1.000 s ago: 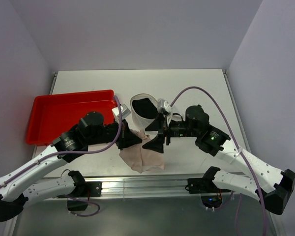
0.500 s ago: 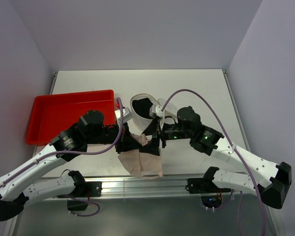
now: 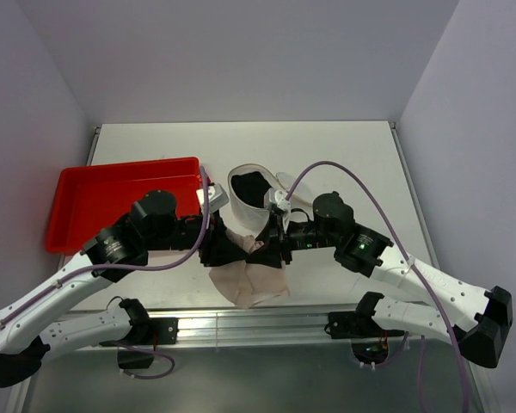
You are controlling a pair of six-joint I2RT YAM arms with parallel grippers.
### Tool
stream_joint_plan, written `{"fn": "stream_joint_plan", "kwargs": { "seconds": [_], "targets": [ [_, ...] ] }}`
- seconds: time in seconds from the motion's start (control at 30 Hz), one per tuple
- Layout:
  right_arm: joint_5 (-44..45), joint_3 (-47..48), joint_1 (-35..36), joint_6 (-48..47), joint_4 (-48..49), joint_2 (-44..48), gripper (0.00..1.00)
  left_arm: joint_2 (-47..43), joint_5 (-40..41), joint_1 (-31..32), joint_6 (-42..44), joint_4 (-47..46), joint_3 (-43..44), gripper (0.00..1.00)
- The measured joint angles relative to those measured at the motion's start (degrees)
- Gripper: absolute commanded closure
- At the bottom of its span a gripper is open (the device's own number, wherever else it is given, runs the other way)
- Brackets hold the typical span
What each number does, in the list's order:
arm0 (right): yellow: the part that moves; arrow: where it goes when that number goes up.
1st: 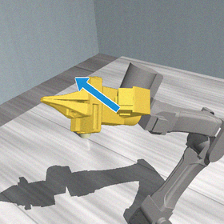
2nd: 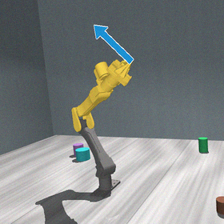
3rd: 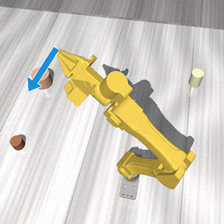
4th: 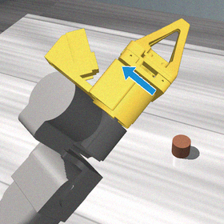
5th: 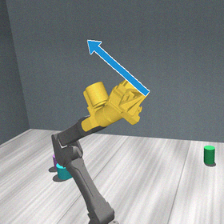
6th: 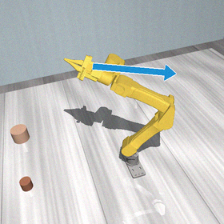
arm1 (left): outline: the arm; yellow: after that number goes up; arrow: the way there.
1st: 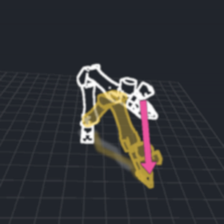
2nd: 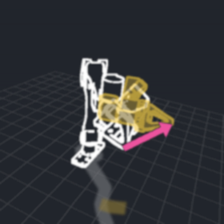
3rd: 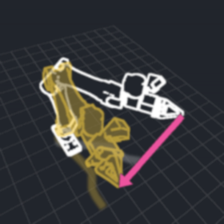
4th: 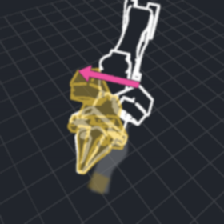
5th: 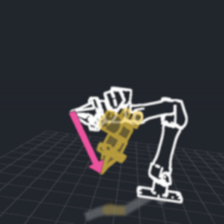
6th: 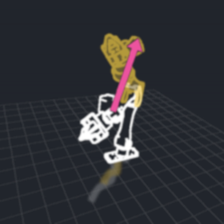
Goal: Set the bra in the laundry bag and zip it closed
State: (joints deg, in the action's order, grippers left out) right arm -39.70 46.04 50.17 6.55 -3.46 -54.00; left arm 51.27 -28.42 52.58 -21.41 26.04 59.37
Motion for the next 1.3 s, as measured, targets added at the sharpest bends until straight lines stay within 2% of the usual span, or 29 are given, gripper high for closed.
{"fn": "stream_joint_plan", "kwargs": {
  "seconds": [0.03, 0.1, 0.13, 0.2, 0.3, 0.43, 0.6, 0.7, 0.83, 1.03, 1.13, 1.3],
  "targets": [
    [0.07, -0.15, 0.00, 0.07, 0.00, 0.04, 0.67, 0.00, 0.35, 0.00, 0.09, 0.02, 0.42, 0.51],
    [0.37, -0.44, 0.00, 0.39, -0.04, 0.04, 0.71, -0.07, 0.98, 0.00, -0.13, 0.00, 1.27, 0.36],
    [0.63, -0.59, 0.00, 0.59, -0.04, 0.04, 0.73, -0.20, 1.51, 0.00, 0.04, 0.00, 1.75, 0.32],
    [1.14, -0.63, 0.00, 1.03, -0.07, 0.04, 0.75, -0.59, 2.62, 0.00, -0.04, 0.17, 2.71, 0.26],
    [2.23, -0.63, 0.00, 1.53, 0.00, 0.04, 0.81, -1.92, 5.68, 0.00, 0.44, 1.46, 4.63, 0.24],
    [4.46, -0.63, -0.90, 3.23, 0.07, 0.04, 0.90, -5.25, 11.74, 0.00, 0.74, 2.86, 6.75, 0.28],
    [6.64, -0.68, -5.22, 6.75, 1.90, 0.28, 0.94, -8.96, 23.78, 0.00, -0.94, 2.91, 7.82, 0.38],
    [10.12, -0.68, -8.33, 9.20, 3.08, 0.94, 0.98, -8.11, 31.93, 0.00, -3.37, 2.82, 7.61, 0.43],
    [16.35, -0.61, -12.02, 12.22, 5.03, 1.88, 1.00, -3.98, 42.14, -0.66, -7.30, 1.68, 4.57, 0.45],
    [27.56, 0.48, -14.67, 14.78, 9.25, 1.18, 1.00, 4.35, 47.84, -4.72, -11.63, -1.92, -1.25, 0.43],
    [31.36, 1.70, -15.93, 15.52, 12.07, -0.57, 1.00, 7.67, 47.82, -7.34, -13.29, -4.44, -3.28, 0.39],
    [34.82, 3.82, -17.88, 16.17, 17.66, -5.53, 1.00, 13.20, 47.08, -10.62, -15.08, -11.08, -4.28, 0.40]
  ]
}}
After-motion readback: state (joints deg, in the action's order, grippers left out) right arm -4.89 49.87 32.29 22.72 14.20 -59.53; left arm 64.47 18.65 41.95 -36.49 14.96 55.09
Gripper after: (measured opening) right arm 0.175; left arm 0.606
